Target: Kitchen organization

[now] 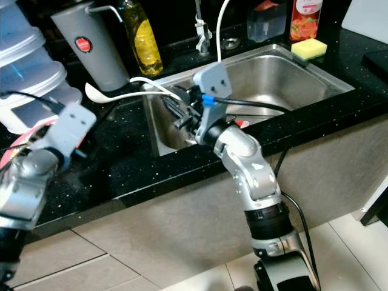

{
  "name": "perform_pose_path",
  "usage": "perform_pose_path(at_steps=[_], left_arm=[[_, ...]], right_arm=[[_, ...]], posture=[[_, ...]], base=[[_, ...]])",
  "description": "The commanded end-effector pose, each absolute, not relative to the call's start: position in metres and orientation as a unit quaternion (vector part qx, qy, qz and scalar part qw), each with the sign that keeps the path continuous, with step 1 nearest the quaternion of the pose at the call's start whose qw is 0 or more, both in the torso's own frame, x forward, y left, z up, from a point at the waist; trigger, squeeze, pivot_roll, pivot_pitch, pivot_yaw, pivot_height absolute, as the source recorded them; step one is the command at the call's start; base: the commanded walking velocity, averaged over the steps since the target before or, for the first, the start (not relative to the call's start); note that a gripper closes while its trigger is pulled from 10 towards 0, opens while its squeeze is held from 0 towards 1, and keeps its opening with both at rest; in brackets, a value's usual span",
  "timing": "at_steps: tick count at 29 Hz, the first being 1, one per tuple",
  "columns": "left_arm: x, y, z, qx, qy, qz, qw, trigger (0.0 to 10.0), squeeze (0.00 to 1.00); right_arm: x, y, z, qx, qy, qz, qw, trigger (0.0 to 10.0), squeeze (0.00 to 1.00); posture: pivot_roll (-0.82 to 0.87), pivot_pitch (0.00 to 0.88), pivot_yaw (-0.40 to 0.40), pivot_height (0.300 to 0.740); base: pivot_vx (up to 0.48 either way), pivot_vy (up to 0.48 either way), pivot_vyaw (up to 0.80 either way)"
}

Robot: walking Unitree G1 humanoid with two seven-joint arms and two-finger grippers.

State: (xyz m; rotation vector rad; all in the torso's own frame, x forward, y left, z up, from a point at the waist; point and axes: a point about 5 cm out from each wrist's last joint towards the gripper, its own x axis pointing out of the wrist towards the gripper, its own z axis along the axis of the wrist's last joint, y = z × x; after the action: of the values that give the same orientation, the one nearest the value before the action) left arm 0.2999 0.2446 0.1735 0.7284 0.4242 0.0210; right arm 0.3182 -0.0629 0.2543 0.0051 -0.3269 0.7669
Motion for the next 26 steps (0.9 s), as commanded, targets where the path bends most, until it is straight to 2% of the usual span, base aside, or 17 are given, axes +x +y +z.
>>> perform_pose_path(at_steps=[1,5,9,10,11,12,13,14,15,16,26], left_arm=[[0.294,0.257,0.173,0.381,0.223,0.027,0.897,10.0,0.0],[0.284,0.273,0.158,0.458,0.252,0.038,0.852,10.0,0.0],[0.281,0.282,0.155,0.489,0.262,0.049,0.831,10.0,0.0],[0.278,0.289,0.153,0.505,0.274,0.056,0.816,8.4,0.0],[0.277,0.29,0.153,0.509,0.279,0.057,0.812,8.4,0.0],[0.276,0.291,0.15,0.506,0.283,0.056,0.813,7.5,0.0],[0.276,0.291,0.15,0.506,0.283,0.056,0.813,7.5,0.0],[0.276,0.29,0.148,0.503,0.286,0.054,0.814,3.6,0.0],[0.276,0.29,0.146,0.5,0.289,0.052,0.815,3.6,0.0],[0.276,0.289,0.144,0.498,0.29,0.051,0.816,0.1,0.0],[0.28,0.299,0.139,0.489,0.286,0.076,0.82,0.0,0.0]], right_arm=[[0.316,-0.059,0.252,0.005,-0.155,0.377,0.913,10.0,0.0],[0.316,-0.058,0.253,0.007,-0.156,0.378,0.913,10.0,0.0],[0.317,-0.058,0.253,0.007,-0.157,0.378,0.912,10.0,0.0],[0.317,-0.058,0.253,0.007,-0.158,0.379,0.912,10.0,0.0],[0.317,-0.058,0.253,0.007,-0.158,0.379,0.912,10.0,0.0],[0.317,-0.057,0.254,0.007,-0.158,0.38,0.911,10.0,0.0],[0.317,-0.057,0.254,0.007,-0.158,0.38,0.911,10.0,0.0],[0.317,-0.057,0.254,0.007,-0.159,0.381,0.911,10.0,0.0],[0.317,-0.057,0.254,0.008,-0.159,0.382,0.91,10.0,0.0],[0.317,-0.057,0.255,0.008,-0.16,0.383,0.91,10.0,0.0],[0.316,-0.057,0.256,0.01,-0.164,0.382,0.91,10.0,0.0]], posture=[[-0.03,0.009,0.181,0.74],[-0.03,0.006,0.178,0.74],[-0.02,0.004,0.176,0.74],[-0.02,0.001,0.173,0.74],[-0.02,0.001,0.172,0.74],[-0.02,0.0,0.17,0.74],[-0.02,0.0,0.17,0.74],[-0.02,0.0,0.17,0.74],[-0.02,0.0,0.17,0.74],[-0.02,0.0,0.171,0.74],[-0.03,0.005,0.171,0.74]], base=[[0.0,0.0,0.0],[0.0,0.0,0.0],[0.0,0.0,0.0],[0.0,0.0,0.0],[0.0,0.0,0.0],[0.0,0.0,0.0],[0.0,0.0,0.0],[0.0,0.0,0.0],[0.0,0.0,0.0],[0.0,0.0,0.0],[0.0,0.0,0.0]])
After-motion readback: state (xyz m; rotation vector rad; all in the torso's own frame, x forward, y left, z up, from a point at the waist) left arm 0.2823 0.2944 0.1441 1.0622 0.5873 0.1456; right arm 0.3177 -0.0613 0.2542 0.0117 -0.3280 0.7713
